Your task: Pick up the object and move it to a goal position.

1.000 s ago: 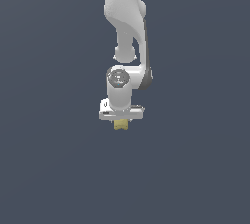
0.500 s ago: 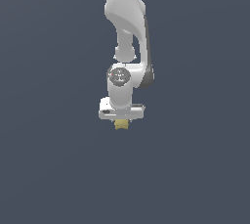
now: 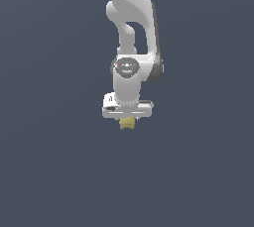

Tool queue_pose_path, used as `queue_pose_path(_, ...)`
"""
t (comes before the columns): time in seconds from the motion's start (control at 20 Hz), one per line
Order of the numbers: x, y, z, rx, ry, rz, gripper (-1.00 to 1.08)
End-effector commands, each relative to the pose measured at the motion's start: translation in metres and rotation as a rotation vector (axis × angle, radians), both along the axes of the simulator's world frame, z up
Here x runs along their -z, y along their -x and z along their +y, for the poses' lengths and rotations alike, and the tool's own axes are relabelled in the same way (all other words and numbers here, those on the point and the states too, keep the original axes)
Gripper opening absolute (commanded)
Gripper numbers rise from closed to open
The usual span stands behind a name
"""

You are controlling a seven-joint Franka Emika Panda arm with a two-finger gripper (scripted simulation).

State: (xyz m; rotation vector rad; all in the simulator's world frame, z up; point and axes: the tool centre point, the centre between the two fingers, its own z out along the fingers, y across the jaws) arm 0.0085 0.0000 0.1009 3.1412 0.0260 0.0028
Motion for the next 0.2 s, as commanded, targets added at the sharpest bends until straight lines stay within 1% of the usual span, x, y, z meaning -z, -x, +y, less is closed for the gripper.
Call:
queue_pose_path(0.0,-0.0071,-0.0016,0.0022,0.001,0.000,0.001,-1.00)
queue_pose_path(0.15,-0.0094,-0.0024,0.0033,0.000,0.000,0.002,-1.00)
